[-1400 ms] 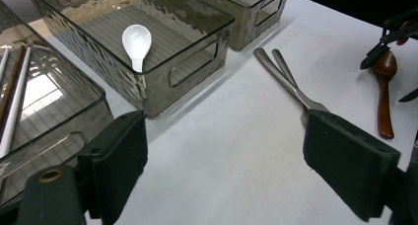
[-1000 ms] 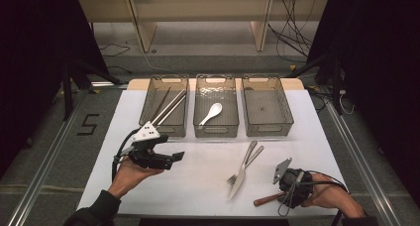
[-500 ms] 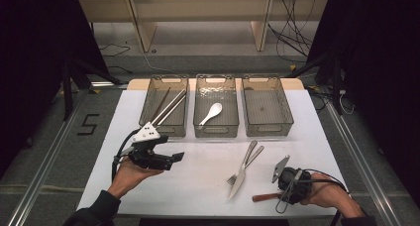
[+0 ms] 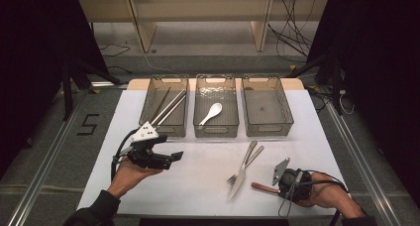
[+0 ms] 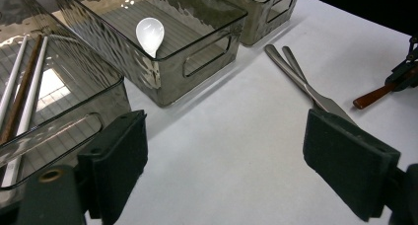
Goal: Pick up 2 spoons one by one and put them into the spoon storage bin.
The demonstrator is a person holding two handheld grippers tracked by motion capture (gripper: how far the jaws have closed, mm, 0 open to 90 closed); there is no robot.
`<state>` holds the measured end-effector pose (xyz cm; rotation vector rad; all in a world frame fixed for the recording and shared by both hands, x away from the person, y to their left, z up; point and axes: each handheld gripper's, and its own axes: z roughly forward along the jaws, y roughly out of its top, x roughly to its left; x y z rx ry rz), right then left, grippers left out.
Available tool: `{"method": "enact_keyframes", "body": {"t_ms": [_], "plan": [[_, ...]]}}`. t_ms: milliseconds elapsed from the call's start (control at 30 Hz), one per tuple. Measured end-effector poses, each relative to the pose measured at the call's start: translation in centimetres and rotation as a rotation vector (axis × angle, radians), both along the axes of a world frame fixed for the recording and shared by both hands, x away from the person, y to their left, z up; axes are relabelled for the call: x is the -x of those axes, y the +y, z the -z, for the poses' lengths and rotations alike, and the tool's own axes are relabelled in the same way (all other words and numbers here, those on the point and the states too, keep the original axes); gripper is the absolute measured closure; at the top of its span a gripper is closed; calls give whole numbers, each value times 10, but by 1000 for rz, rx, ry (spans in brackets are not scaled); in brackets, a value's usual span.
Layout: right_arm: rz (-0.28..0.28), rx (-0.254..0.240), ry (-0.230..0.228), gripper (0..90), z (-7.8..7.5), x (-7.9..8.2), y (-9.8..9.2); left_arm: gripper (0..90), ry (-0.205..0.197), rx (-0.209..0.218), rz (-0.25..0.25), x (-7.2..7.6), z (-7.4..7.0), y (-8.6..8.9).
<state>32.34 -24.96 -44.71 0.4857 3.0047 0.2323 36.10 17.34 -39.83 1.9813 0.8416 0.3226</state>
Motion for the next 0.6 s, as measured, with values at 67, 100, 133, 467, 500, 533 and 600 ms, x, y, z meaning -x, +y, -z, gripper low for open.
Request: {"method": "enact_keyframes", "body": {"t_ms": [67, 100, 133, 467, 500, 533, 600], "plan": [[11, -28, -16, 823, -4, -2, -2, 166, -5, 2, -1, 0, 0, 0], [24, -40, -22, 823, -6, -2, -3, 166, -6, 5, -1, 0, 0, 1], [35, -57, -29, 823, -8, -3, -4, 166, -8, 7, -3, 1, 0, 1], [184, -253, -132, 823, -33, -17, -5, 158, -32, 53, -29, 2, -4, 9], [188, -270, -145, 823, -35, -19, -5, 158, -36, 59, -34, 3, -4, 10], [191, -280, -155, 824, -36, -21, -3, 158, -37, 62, -35, 3, -4, 11], [205, -302, -173, 823, -40, -26, -1, 158, -42, 68, -46, 3, -3, 13]]}}
